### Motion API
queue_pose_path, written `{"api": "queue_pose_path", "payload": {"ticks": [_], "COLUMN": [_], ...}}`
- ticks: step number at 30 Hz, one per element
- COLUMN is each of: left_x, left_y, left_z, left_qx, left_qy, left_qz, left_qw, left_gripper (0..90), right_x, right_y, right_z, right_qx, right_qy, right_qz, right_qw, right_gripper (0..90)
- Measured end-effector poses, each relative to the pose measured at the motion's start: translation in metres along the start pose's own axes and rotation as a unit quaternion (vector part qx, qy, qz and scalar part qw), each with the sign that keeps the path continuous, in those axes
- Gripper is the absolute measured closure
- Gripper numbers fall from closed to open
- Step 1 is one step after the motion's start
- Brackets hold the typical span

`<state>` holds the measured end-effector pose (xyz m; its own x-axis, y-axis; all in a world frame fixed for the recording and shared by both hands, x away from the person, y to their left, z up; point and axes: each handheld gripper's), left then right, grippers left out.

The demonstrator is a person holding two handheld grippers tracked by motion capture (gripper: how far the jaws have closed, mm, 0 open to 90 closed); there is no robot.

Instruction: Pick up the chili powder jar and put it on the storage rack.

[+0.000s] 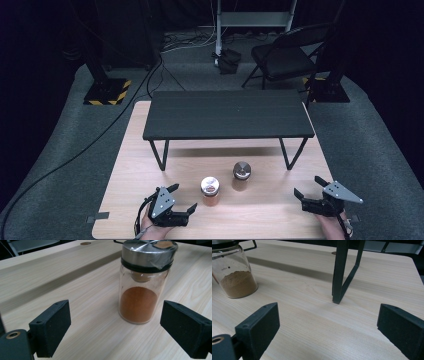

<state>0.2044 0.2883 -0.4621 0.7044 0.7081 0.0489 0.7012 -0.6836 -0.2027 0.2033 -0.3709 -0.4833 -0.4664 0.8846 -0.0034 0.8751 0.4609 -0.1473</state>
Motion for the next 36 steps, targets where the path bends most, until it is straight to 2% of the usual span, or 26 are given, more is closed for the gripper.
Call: {"api": "queue_pose_path", "payload": {"ticks": [11, 16, 21, 28, 36], "left_x": [-0.009, -0.012, -0.012, -0.013, -0.015], "left_y": [0.028, 0.036, 0.043, 0.052, 0.060], "left_z": [-0.007, -0.008, -0.008, -0.007, -0.007], "left_qx": [0.005, 0.009, 0.007, 0.011, 0.016], "left_qy": [0.004, 0.002, -0.010, -0.016, -0.023], "left_qz": [0.025, 0.027, 0.030, 0.033, 0.033], "left_qw": [0.9997, 0.9996, 0.9995, 0.9993, 0.9991], "left_gripper": [10.0, 11.2, 12.7, 14.9, 22.1], "right_x": [-0.001, -0.001, -0.001, -0.002, -0.002], "right_y": [0.000, 0.000, 0.001, 0.001, 0.001], "right_z": [0.000, 0.000, 0.000, 0.000, 0.000], "right_qx": [0.000, 0.000, 0.001, 0.001, 0.001], "right_qy": [0.000, 0.000, -0.001, 0.000, 0.000], "right_qz": [-0.002, -0.004, -0.005, -0.006, -0.007], "right_qw": [1.0000, 1.0000, 1.0000, 1.0000, 1.0000], "right_gripper": [3.7, 3.7, 4.0, 4.1, 4.2]}}
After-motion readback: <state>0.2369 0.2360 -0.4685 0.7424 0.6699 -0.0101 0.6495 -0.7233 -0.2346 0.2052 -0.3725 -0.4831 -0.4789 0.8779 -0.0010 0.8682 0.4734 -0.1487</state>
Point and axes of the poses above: each handheld gripper's, and its own axes: y roughly forward along the jaws, z roughly out of its underside, x roughly to its left, and after that the axes turned 11 degrees about -x, right-handed
